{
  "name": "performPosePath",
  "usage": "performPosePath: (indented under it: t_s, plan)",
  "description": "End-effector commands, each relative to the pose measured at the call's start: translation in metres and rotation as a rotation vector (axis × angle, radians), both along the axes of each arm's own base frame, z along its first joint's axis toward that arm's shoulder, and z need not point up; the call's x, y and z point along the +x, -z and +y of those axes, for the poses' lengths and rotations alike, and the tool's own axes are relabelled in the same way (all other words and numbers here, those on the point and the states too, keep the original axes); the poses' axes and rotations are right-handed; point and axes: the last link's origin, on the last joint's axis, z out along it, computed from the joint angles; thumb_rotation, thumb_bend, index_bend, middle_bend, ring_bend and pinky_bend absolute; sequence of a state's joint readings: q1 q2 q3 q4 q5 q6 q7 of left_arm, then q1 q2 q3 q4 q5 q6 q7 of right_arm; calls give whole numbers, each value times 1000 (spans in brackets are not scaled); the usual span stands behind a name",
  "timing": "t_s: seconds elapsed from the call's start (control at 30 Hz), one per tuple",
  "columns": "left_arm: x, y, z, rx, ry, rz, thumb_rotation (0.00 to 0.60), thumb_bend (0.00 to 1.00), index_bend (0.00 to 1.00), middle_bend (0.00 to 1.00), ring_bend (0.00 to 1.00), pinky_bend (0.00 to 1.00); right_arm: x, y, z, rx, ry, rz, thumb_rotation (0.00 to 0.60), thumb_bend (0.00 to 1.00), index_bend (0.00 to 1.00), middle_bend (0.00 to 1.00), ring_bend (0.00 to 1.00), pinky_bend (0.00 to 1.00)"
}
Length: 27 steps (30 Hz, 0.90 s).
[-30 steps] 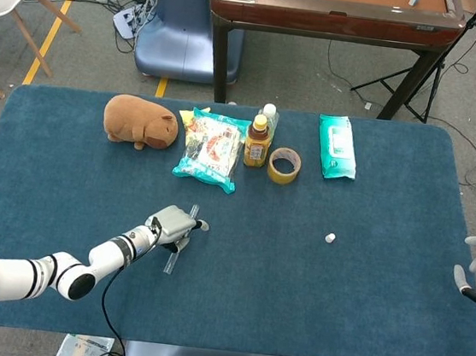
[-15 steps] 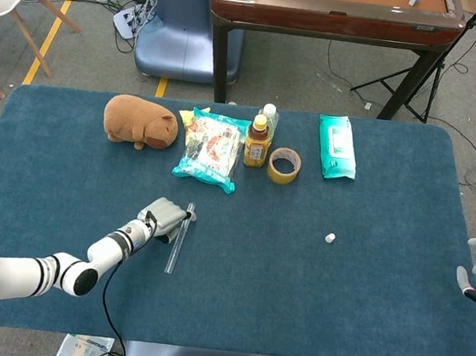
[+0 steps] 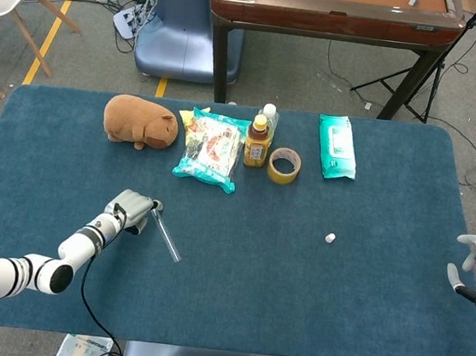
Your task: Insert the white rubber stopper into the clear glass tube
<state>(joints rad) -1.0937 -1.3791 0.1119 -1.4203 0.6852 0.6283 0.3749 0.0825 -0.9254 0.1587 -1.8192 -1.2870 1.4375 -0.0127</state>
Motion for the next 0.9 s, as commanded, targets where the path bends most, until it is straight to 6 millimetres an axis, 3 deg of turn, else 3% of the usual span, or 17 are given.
performPosePath:
  t_s: [0.03, 0.5, 0.9]
  plan:
    - [-8, -5, -2, 9, -15, 13, 600, 611, 208, 952, 1000, 1000, 1, 1, -1, 3, -3, 1, 600, 338, 347, 609, 678, 673]
    - [-53, -36, -26, 26, -107, 45, 600, 611, 211, 954, 1000, 1000, 7, 2, -3, 5, -17, 5, 600, 338, 348, 610, 679, 673]
    - [-60, -49, -45, 4, -130, 29, 600, 611, 211, 953, 1000, 1000, 8, 4, -4, 6, -19, 5, 600, 338, 348, 610, 679, 673]
